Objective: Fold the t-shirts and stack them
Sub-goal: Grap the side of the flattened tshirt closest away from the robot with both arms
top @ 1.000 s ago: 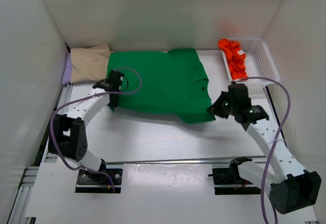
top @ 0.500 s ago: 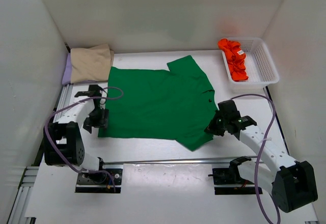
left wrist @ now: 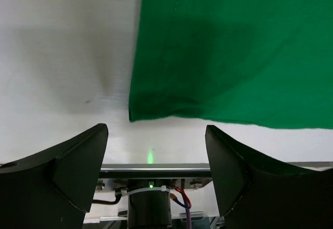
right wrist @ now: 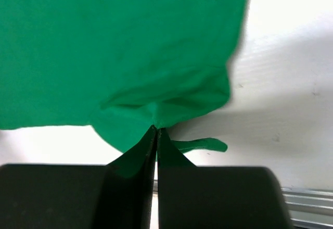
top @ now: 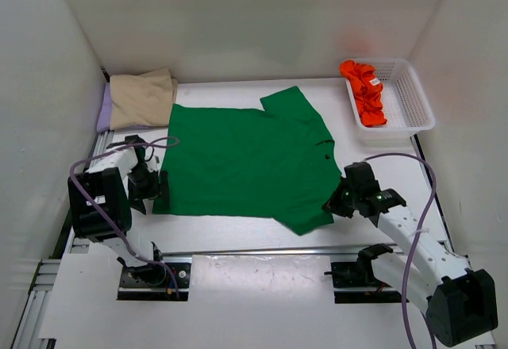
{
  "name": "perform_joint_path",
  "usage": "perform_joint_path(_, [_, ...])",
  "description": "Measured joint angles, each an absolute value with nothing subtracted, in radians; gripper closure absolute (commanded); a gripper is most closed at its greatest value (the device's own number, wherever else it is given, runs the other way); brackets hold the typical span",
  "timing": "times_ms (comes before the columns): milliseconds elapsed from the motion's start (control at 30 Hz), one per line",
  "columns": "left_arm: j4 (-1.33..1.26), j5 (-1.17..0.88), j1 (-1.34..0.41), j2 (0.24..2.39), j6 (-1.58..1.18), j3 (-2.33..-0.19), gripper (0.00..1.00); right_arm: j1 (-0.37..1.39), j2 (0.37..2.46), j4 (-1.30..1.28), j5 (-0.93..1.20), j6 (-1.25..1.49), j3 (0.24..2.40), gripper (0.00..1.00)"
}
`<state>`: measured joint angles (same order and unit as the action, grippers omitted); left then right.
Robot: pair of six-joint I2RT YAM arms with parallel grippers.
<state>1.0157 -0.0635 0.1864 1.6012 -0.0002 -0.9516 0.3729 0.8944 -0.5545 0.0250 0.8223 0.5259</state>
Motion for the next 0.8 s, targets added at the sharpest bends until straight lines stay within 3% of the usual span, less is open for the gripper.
perform_joint_path(100, [0.983, -0.044, 0.174, 1.627, -0.001, -0.924, 0.2, 0.368, 0.864, -0.578, 0.012, 0.823, 0.515, 1.0])
perform_joint_path(200, [0.958, -0.033, 0.173, 1.668, -0.003, -0.919, 0.41, 0.368, 0.833, -0.593, -0.005, 0.823, 0.512, 1.0])
perform_joint_path(233, [0.961, -0.027, 0.172, 1.676, -0.004, -0.923, 0.52, 0.367, 0.825, -0.596, -0.009, 0.823, 0.512, 1.0])
perform_joint_path(367, [0.96, -0.03, 0.167, 1.687, -0.002, -0.933, 0.75, 0.367, 0.81, -0.605, -0.025, 0.823, 0.512, 1.0])
perform_joint_path(400, [0.961, -0.036, 0.166, 1.693, -0.004, -0.938, 0.9, 0.367, 0.81, -0.605, -0.026, 0.823, 0.512, 1.0])
perform_joint_path(633, [0.941, -0.071, 0.166, 1.67, -0.001, -0.933, 0.9, 0.36, 0.797, -0.664, -0.052, 0.818, 0.52, 1.0])
perform_joint_path(800, [0.968, -0.075, 0.166, 1.534, -0.001, -0.919, 0.9, 0.36, 0.702, -0.763, -0.065, 0.809, 0.56, 1.0])
